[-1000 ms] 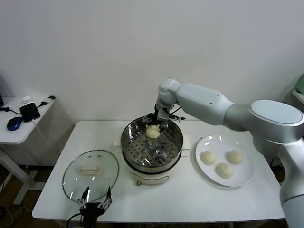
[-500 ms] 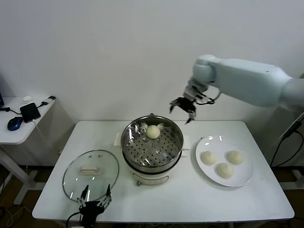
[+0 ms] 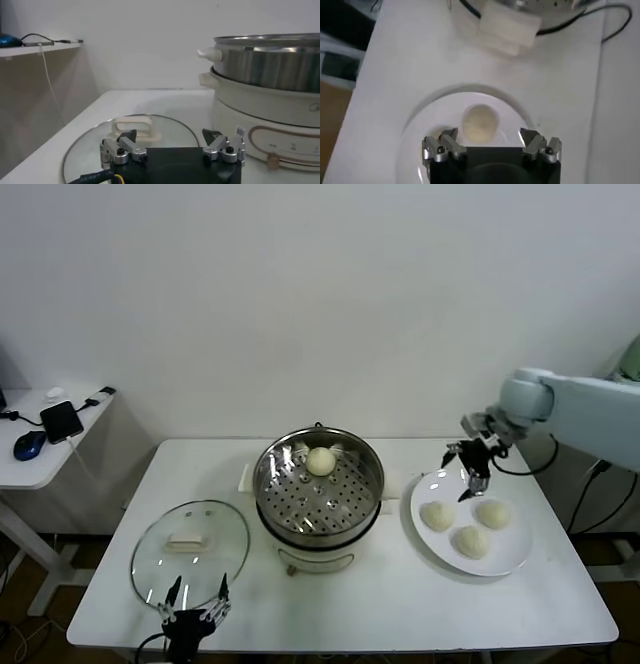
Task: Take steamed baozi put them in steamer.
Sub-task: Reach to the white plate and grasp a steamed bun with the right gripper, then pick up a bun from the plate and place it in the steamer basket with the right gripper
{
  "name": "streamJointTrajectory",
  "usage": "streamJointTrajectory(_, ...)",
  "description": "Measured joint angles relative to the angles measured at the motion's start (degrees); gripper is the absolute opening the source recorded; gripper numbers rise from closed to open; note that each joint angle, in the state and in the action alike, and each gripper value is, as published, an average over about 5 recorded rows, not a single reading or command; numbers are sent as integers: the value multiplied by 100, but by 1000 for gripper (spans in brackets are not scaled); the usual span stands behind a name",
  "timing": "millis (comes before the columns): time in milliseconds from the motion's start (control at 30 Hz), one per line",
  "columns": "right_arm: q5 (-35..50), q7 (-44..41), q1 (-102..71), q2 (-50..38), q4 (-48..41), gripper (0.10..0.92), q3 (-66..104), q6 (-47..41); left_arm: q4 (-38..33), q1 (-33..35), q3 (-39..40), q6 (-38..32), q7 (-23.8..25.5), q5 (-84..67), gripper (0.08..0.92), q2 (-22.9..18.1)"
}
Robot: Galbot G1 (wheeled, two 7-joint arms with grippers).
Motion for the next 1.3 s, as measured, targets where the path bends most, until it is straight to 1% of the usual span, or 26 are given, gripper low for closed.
streamJointTrajectory(333,-346,235,-1043,318,-629,823,695,-479,22,85,-9,-60,-19,23,823,-52)
streamJointTrajectory(667,-537,350,-1645,666,-1056,819,1100,-711,51,88,-21,-89,-36,42,823,-58)
streamJointTrajectory(767,-582,362,-1735,713,-1116,775,1182,-735,54,85,-21,-90,-45,49,823,-60)
streamJointTrajectory(900,-619,350,-1770,720,-1126,670,1226,-752,37,97,-16,-86,-55,62,823,-69)
streamJointTrajectory(1000,-595,301,-1699,698,-1071,628,1203,-749,9,116,-1,-79,-58,77,823,-82)
streamJointTrajectory(1167,-412,162,-1247,693,-919,620,973,-709,-42,147,27,-55,-58,102,823,-91)
streamJointTrajectory(1300,-44,-11,-519,804,-784,619,581,-682,-82,151,38,-19,-55,106,823,-87)
